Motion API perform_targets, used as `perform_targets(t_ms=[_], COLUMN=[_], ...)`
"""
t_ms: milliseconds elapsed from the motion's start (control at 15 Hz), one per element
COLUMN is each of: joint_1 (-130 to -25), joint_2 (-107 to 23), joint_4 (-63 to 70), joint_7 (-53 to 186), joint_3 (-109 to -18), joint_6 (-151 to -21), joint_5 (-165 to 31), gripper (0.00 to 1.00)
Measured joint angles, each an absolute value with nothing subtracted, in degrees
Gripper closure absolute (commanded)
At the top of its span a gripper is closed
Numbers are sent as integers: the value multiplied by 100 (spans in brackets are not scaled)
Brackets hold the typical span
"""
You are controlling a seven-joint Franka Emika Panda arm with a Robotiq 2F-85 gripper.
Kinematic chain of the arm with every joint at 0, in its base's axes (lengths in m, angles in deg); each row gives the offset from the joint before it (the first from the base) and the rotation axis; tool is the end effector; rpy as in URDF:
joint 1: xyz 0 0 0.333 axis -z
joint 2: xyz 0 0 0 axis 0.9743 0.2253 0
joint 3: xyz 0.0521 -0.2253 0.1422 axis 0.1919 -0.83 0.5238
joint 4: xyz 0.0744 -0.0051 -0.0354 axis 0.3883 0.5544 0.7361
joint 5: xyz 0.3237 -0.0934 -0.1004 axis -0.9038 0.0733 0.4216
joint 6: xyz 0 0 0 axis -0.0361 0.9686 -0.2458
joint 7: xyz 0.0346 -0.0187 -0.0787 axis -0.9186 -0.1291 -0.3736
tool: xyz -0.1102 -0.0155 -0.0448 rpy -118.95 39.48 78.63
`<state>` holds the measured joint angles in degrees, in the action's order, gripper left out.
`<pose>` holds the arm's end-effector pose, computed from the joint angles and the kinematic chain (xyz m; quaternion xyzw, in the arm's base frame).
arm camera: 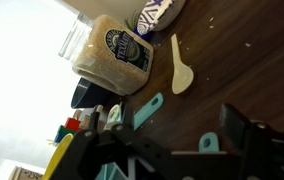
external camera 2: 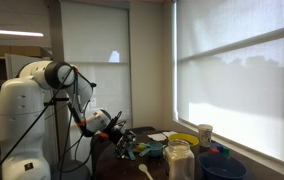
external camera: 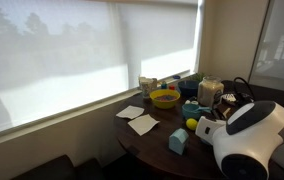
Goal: Pick up the upside down measuring spoon and put it the right way up on the table
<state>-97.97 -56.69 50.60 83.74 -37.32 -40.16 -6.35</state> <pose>0.3495 0.1811 0.2848 0.7073 0.3655 -0.0627 0.6018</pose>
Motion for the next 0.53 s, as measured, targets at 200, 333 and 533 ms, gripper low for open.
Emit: perform_targets(t_ms=[200, 333, 533], joint_1=[-9797, -9799, -9802], joint_2=[-5739, -5741, -5776], joint_4=[5142, 5141, 5131], joint_7=[8372, 8372, 8371], joint_3=[-3733, -3733, -3733], joint_6=[-4068, -4060, -4033], joint_5=[-635, -629, -634], gripper=[3, 0, 0])
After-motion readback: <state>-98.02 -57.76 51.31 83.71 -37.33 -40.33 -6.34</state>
